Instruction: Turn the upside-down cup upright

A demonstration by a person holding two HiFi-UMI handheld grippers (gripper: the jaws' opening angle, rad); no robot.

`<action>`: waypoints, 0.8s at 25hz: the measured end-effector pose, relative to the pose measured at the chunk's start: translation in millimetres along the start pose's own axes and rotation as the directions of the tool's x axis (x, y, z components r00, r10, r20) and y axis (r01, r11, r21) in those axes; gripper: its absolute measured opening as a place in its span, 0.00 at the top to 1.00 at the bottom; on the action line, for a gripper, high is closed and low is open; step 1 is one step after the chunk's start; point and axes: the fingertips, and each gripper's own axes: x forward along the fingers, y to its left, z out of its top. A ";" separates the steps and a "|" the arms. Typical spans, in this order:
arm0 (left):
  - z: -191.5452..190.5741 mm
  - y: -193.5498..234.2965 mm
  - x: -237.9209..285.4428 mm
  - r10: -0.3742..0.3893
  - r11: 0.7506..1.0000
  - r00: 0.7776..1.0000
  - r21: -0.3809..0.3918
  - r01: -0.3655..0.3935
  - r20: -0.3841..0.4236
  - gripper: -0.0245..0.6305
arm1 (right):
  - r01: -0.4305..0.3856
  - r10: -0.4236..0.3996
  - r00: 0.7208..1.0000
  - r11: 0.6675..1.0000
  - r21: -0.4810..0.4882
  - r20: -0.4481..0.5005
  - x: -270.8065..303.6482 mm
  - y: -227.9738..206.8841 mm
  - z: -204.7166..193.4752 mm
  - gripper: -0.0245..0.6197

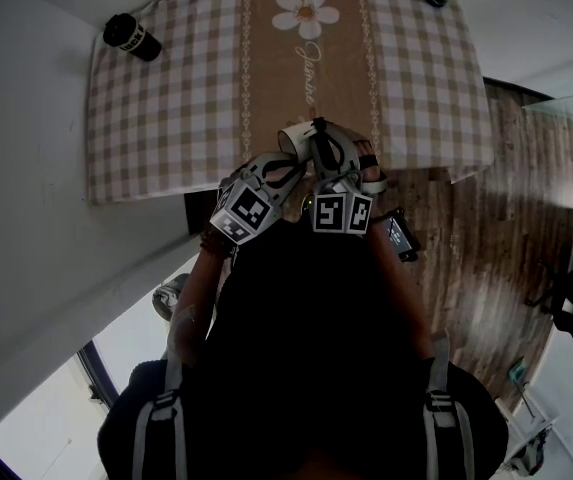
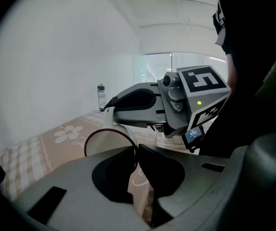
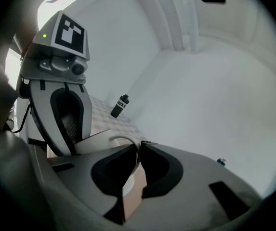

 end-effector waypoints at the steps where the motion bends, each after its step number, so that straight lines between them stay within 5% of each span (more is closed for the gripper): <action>1: 0.9 2.8 1.4 0.000 1.000 1.000 0.003 0.000 -0.003 0.91 | -0.001 0.001 1.000 1.000 -0.003 -0.002 3.0 -1.9 -0.3 0.92; 13: 10.4 -10.2 -13.6 0.038 0.999 0.997 -0.033 -0.036 0.065 0.93 | -0.042 0.042 0.999 0.999 -0.020 0.012 -14.4 5.1 -2.7 0.89; 16: 13.5 -1.3 -17.9 0.071 0.994 0.991 -0.090 -0.061 0.110 0.93 | -0.047 0.047 0.999 0.994 0.099 0.008 -17.1 -1.0 -11.8 0.85; 18: 17.0 6.8 -22.9 0.096 0.990 0.985 -0.118 -0.079 0.143 0.93 | -0.051 0.045 0.999 0.948 0.314 0.027 -18.9 -11.2 -20.0 0.81; 20: 22.8 14.0 -29.2 0.119 0.987 0.976 -0.128 -0.097 0.183 0.93 | -0.072 0.045 0.997 0.812 0.580 0.060 -20.7 -21.5 -28.5 0.76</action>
